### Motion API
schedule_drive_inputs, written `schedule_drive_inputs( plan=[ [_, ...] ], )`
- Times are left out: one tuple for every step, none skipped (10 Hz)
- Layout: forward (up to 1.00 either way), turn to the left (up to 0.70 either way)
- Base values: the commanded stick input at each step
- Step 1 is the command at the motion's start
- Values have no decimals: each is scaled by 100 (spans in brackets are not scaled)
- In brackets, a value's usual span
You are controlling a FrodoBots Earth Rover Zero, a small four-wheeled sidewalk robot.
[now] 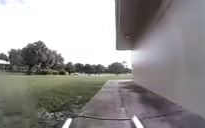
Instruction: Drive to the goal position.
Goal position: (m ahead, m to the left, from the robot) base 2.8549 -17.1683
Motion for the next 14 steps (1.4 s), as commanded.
schedule_drive_inputs(
  plan=[
    [69,3],
    [69,3],
    [69,3],
    [69,3],
    [69,3],
    [69,3],
    [69,3],
    [69,3],
    [69,3],
    [69,3],
    [69,3],
    [69,3],
    [69,3],
    [69,3]
  ],
)
